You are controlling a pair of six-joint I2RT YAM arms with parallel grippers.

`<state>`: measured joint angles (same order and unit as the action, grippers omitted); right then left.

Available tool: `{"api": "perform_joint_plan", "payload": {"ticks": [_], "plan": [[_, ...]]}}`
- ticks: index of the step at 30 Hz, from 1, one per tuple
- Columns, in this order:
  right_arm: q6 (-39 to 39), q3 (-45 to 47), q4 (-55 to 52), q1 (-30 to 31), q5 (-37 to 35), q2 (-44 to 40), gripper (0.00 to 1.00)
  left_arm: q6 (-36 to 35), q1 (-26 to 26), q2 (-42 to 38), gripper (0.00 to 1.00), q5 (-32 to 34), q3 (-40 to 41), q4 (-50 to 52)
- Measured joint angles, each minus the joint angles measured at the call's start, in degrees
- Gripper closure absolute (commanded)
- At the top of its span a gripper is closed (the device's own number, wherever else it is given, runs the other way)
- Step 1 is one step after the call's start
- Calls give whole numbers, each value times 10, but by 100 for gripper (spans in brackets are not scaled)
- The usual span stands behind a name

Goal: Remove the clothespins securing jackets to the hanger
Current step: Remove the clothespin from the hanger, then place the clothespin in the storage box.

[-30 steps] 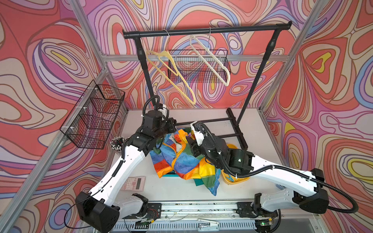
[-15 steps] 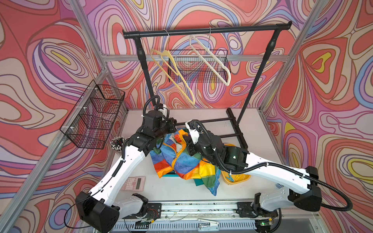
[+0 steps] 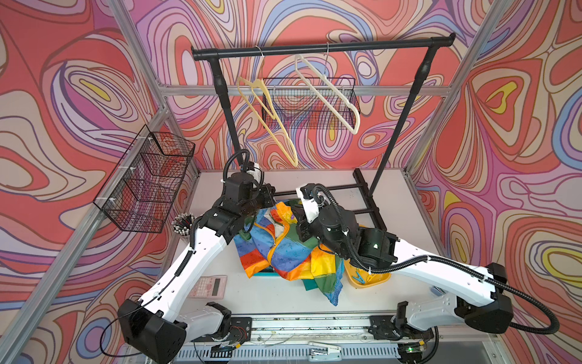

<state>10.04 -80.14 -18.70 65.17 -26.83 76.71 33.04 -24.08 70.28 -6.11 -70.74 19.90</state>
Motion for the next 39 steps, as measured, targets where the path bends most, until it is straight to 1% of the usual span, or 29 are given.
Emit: {"api": "perform_joint_plan", "payload": {"ticks": [5,10,13,15,18,20,22,25,26,27,28,29,30,31,34,37,39], "plan": [[-1,16,-3,0,-14,-66,100,-1,0,0,100,6,0,0],[21,93,-36,-11,-72,-160,100,-2,0,0,100,6,2,-2],[61,168,-80,-54,-98,-220,100,-2,0,0,100,6,4,-5],[96,231,-115,-113,-94,-255,100,-2,-2,0,100,6,5,-8],[144,316,-150,-202,-59,-282,99,-3,-7,0,100,6,7,-10],[173,368,-160,-244,-36,-288,93,-5,-12,0,100,7,7,-11],[196,408,-165,-267,-14,-285,87,-7,-18,0,100,9,7,-13],[222,450,-162,-290,14,-263,64,-11,-24,0,100,12,7,-14],[228,459,-158,-298,23,-251,53,-12,-26,0,100,13,7,-15],[232,465,-153,-305,31,-239,44,-13,-28,0,100,14,7,-16],[236,469,-152,-311,38,-227,36,-14,-31,0,100,16,7,-17],[234,469,-152,-314,45,-219,34,-15,-33,0,100,17,7,-17],[231,467,-152,-316,52,-216,34,-15,-35,0,100,18,7,-17],[226,461,-156,-316,57,-217,31,-16,-37,0,100,19,7,-17],[198,406,-165,-316,81,-234,34,-17,-42,0,100,26,7,-17],[169,308,-158,-314,111,-251,36,-20,-50,0,100,37,7,-17],[152,238,-148,-301,125,-247,37,-24,-59,-1,100,46,7,-17]]}}
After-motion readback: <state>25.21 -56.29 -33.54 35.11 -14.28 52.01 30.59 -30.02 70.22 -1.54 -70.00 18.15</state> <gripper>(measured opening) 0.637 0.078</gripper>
